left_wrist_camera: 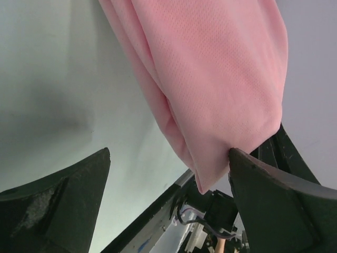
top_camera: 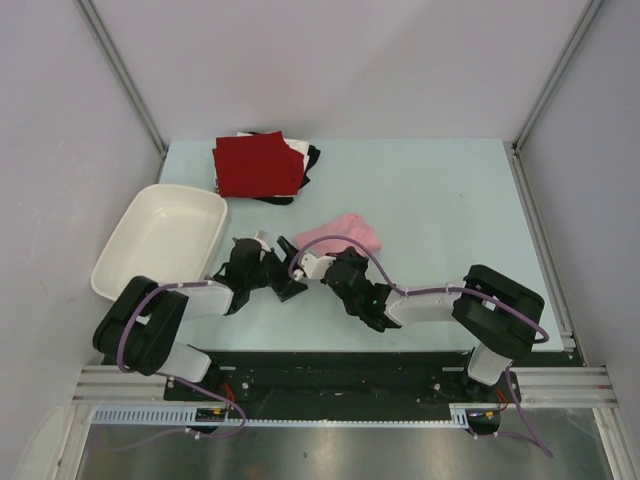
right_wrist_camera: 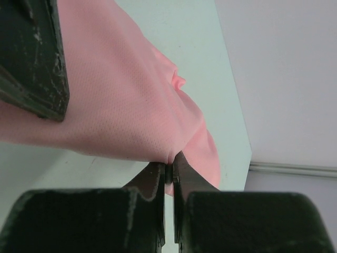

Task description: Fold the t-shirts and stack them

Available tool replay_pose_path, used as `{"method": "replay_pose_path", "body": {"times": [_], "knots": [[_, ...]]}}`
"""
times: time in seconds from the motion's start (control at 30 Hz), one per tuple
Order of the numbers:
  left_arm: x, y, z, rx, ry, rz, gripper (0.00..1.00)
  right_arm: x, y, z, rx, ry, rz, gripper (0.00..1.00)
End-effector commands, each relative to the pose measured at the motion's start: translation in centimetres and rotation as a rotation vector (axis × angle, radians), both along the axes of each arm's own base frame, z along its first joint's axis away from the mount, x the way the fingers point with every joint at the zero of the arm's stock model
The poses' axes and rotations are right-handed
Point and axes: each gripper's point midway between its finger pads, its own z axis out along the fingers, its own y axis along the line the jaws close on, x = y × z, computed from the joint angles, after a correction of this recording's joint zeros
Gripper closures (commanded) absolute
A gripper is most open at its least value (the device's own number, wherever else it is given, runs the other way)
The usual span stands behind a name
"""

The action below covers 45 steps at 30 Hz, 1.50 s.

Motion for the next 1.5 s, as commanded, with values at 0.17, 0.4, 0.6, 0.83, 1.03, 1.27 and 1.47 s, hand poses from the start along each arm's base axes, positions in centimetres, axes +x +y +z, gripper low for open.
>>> {"method": "replay_pose_path", "body": {"times": [0.17, 0.4, 0.6, 0.83, 1.03, 1.27, 1.47], "knots": [[1.9, -0.9, 1.6, -0.181, -0.033, 0.123, 0.0, -0.5, 0.4, 2.4, 0.066, -0.026, -0.009, 1.0], [2.5, -1.7, 2.2, -0.357, 0.01, 0.176, 0.0, -1.2, 0.5, 2.2, 0.073, -0.011, -0.004, 1.0], [3.1, -2.6, 1.7, -0.432, 0.031, 0.18, 0.0, -1.8, 0.7, 1.9, 0.074, -0.011, 0.002, 1.0], [4.5, -3.3, 0.1, -0.441, 0.08, 0.199, 0.0, -2.7, 0.5, 2.4, 0.074, -0.024, 0.007, 1.0], [5.1, -3.5, -2.1, -0.375, 0.12, 0.212, 0.0, -3.6, -0.1, 3.6, 0.089, -0.043, 0.01, 1.0], [5.7, -4.1, -3.2, -0.33, 0.121, 0.181, 0.23, -4.7, -0.9, 3.5, 0.12, -0.029, 0.007, 1.0], [6.2, -4.7, -2.3, -0.356, 0.09, 0.151, 0.53, -5.9, -0.8, 1.9, 0.075, -0.013, 0.013, 1.0]]}}
